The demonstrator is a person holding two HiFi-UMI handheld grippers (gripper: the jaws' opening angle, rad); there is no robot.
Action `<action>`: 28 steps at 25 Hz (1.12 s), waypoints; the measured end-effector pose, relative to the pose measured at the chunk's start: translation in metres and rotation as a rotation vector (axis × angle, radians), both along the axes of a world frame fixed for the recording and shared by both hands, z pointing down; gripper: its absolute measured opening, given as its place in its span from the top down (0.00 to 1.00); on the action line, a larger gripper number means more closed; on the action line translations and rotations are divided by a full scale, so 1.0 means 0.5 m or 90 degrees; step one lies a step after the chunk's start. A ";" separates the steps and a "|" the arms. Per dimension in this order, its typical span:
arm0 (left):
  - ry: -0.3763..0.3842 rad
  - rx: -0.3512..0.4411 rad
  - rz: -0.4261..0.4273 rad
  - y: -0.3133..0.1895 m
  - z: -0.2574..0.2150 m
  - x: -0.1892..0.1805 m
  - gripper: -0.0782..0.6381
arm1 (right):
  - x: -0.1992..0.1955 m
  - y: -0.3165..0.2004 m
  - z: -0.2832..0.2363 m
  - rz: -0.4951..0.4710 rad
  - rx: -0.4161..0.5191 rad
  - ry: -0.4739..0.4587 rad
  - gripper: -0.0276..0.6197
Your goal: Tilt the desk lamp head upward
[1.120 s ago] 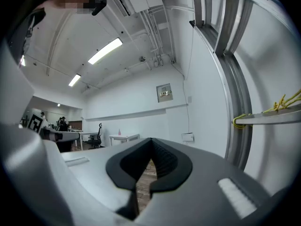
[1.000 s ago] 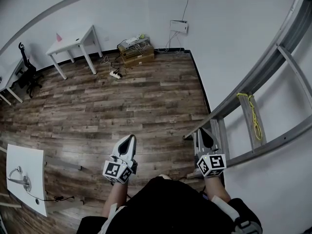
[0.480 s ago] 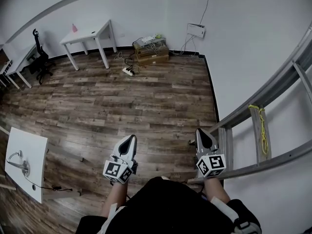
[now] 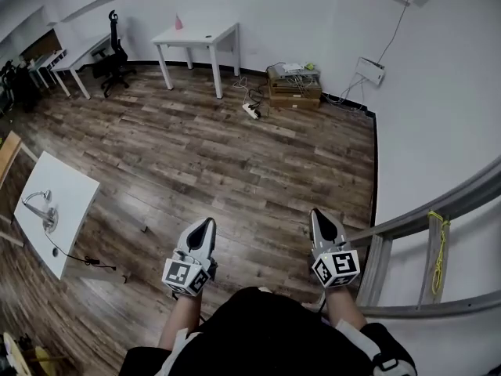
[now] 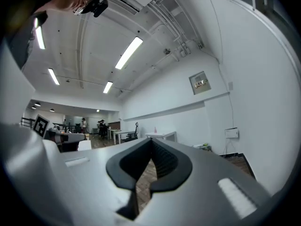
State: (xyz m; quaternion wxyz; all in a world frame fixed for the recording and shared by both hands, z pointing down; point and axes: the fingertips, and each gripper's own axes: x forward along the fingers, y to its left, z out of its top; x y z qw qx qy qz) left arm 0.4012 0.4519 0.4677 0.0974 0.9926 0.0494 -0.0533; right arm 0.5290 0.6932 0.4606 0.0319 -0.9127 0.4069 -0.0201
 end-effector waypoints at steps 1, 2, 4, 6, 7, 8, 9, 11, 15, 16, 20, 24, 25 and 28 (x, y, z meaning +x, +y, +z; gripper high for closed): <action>0.000 -0.002 -0.017 -0.012 -0.001 -0.010 0.89 | -0.002 -0.017 -0.001 -0.016 -0.001 0.003 0.95; 0.000 -0.006 -0.035 -0.023 -0.005 -0.020 0.89 | -0.004 -0.034 -0.004 -0.031 -0.001 0.005 0.95; 0.001 -0.009 -0.068 -0.041 -0.011 -0.044 0.89 | -0.007 -0.066 -0.008 -0.060 0.001 0.008 0.95; 0.001 -0.007 -0.098 -0.057 -0.009 -0.069 0.89 | -0.010 -0.097 -0.008 -0.092 0.003 0.006 0.95; -0.001 -0.006 -0.114 -0.063 -0.009 -0.082 0.89 | -0.012 -0.111 -0.007 -0.108 0.003 0.004 0.95; -0.001 -0.005 -0.129 -0.070 -0.007 -0.095 0.89 | -0.014 -0.124 -0.006 -0.124 0.003 0.003 0.95; -0.001 -0.005 -0.143 -0.076 -0.004 -0.107 0.89 | -0.016 -0.135 -0.006 -0.138 0.003 0.002 0.95; -0.001 -0.004 -0.173 -0.087 -0.001 -0.133 0.89 | -0.020 -0.159 -0.006 -0.165 0.007 0.002 0.95; -0.010 0.000 -0.233 -0.104 0.002 -0.193 0.89 | -0.035 -0.215 -0.003 -0.226 0.015 -0.006 0.95; -0.012 0.002 -0.251 -0.107 0.003 -0.210 0.89 | -0.043 -0.228 0.001 -0.244 0.015 -0.009 0.95; -0.003 0.016 -0.340 -0.109 -0.008 -0.287 0.89 | -0.073 -0.277 0.018 -0.315 0.016 -0.023 0.95; -0.009 0.010 -0.414 -0.109 -0.011 -0.370 0.89 | -0.113 -0.332 0.032 -0.379 0.009 -0.033 0.95; -0.015 0.007 -0.432 -0.111 -0.003 -0.393 0.89 | -0.128 -0.346 0.033 -0.394 0.008 -0.035 0.95; -0.036 -0.001 -0.490 -0.127 0.024 -0.462 0.89 | -0.179 -0.387 0.031 -0.444 0.008 -0.032 0.95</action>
